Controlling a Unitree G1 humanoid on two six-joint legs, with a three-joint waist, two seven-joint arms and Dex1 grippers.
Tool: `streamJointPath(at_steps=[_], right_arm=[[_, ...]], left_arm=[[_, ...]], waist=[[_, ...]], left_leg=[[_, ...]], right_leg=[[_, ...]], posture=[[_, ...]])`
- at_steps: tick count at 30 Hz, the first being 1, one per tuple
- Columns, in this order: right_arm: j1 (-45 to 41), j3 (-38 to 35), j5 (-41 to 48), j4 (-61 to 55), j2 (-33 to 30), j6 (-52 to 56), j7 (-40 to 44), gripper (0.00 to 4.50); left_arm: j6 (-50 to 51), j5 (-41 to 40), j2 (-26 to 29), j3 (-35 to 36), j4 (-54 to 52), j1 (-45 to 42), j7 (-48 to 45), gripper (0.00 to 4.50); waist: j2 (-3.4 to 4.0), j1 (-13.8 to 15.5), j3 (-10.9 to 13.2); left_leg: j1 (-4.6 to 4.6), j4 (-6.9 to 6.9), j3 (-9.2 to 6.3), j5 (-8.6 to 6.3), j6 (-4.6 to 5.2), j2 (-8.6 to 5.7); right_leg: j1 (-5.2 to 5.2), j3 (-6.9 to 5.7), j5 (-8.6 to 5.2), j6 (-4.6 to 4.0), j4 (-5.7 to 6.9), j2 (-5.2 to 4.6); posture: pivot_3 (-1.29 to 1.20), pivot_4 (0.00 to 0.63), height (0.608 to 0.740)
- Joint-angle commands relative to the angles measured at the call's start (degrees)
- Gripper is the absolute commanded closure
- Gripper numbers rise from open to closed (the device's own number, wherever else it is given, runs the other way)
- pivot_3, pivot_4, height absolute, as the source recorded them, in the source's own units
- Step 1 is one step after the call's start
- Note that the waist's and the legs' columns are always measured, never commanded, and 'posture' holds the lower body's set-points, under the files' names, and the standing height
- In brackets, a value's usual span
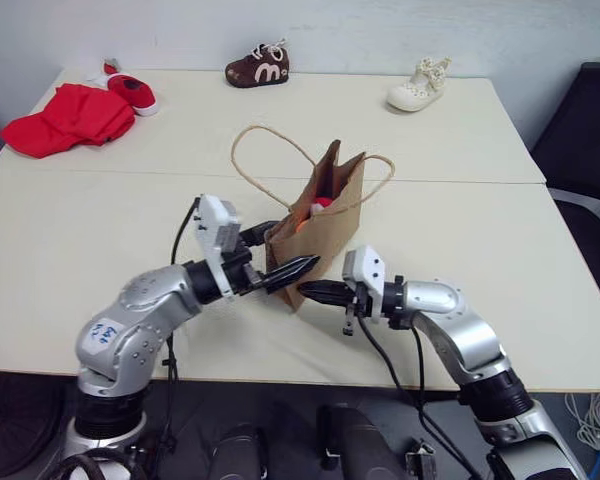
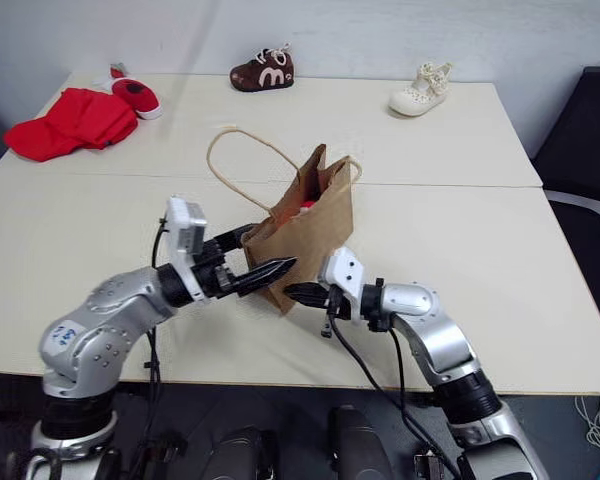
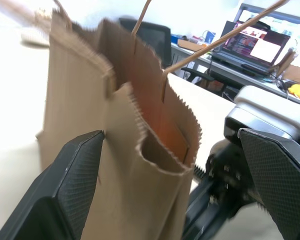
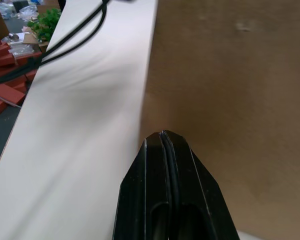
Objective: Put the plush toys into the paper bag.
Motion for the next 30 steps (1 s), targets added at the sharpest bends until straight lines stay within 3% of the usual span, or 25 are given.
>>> streamJointPath(at_steps=[1, 8, 13, 17, 20, 23, 26, 30], right_arm=[[-0.22, -0.43, -0.09, -1.13, 0.0, -1.13, 0.08, 4.5], [1.36, -2.53, 1.33, -3.44, -1.44, -1.15, 1.34, 4.5], [7.37, -9.08, 6.36, -10.47, -7.36, 0.03, 3.7, 4.5], [17.87, -22.71, 16.17, -18.34, -17.29, 3.28, 9.36, 4.5], [24.24, -30.29, 18.6, -19.33, -23.0, 4.14, 11.46, 4.5], [30.58, -38.97, 18.6, -16.32, -26.07, -1.82, 17.79, 4.5], [33.05, -43.18, 17.73, -12.61, -26.62, -3.65, 17.95, 4.5], [30.91, -42.53, 16.86, -9.65, -23.4, -7.4, 14.92, 4.5]], left_arm=[[-0.33, 1.98, 1.1, -0.48, 1.0, -1.31, 1.37, 0.61], [-1.12, 1.16, 2.6, -1.12, 3.97, -1.92, -2.65, 2.8], [-1.67, -0.95, 9.87, -0.31, 9.65, -4.45, -15.22, 4.38], [-8.19, -1.27, 17.92, -1.98, 21.55, -11.61, -37.29, 4.44], [-15.09, 2.19, 20.38, -5.51, 29.5, -16.06, -49.62, 4.44], [-22.05, 6.66, 22.02, -9.66, 38.83, -20.67, -62.02, 4.44], [-31.2, 10.26, 22.28, -14.37, 47.96, -25.16, -64.73, 4.44], [-38.54, 12.05, 21.43, -17.56, 56.67, -28.68, -64.78, 4.44]], waist=[[0.0, -0.01, 0.0], [0.0, 0.01, 0.0], [0.0, 0.26, 0.0], [0.02, 0.75, 0.01], [0.01, 0.79, 0.01], [0.0, 0.98, 0.0], [-0.02, 0.8, 0.0], [-0.05, 0.31, 0.0]], left_leg=[[0.01, 0.0, 0.0, 0.01, 0.0, 0.0], [0.02, 0.01, 0.01, 0.01, 0.0, -0.01], [0.0, 0.05, -0.01, 0.01, 0.01, -0.05], [0.0, 0.04, 0.0, 0.01, 0.01, -0.05], [0.15, 0.07, 0.0, 0.01, 0.01, -0.1], [0.82, -0.14, 0.08, -0.05, 0.0, -0.27], [0.86, -0.12, 0.04, -0.06, -0.02, -0.25], [0.85, -0.08, -0.01, -0.06, -0.01, -0.08]], right_leg=[[0.01, 0.0, 0.0, 0.0, 0.01, 0.0], [0.02, -0.02, 0.0, -0.01, 0.02, -0.01], [0.02, -0.06, 0.0, -0.01, 0.03, -0.03], [0.05, -0.1, -0.01, -0.02, -0.01, 0.0], [0.4, -0.25, 0.0, -0.01, -0.24, 0.09], [1.04, -0.22, -0.01, -0.02, -0.46, 0.18], [1.06, -0.06, -0.01, -0.02, -0.46, 0.59], [1.07, -0.01, 0.01, 0.0, -0.41, 0.32]], posture=[[0.0, 0.15, 0.74], [0.0, 0.15, 0.74], [0.0, 0.15, 0.74], [0.0, 0.15, 0.74], [0.0, 0.15, 0.74], [0.0, 0.15, 0.74], [0.0, 0.15, 0.74], [0.0, 0.15, 0.74]])
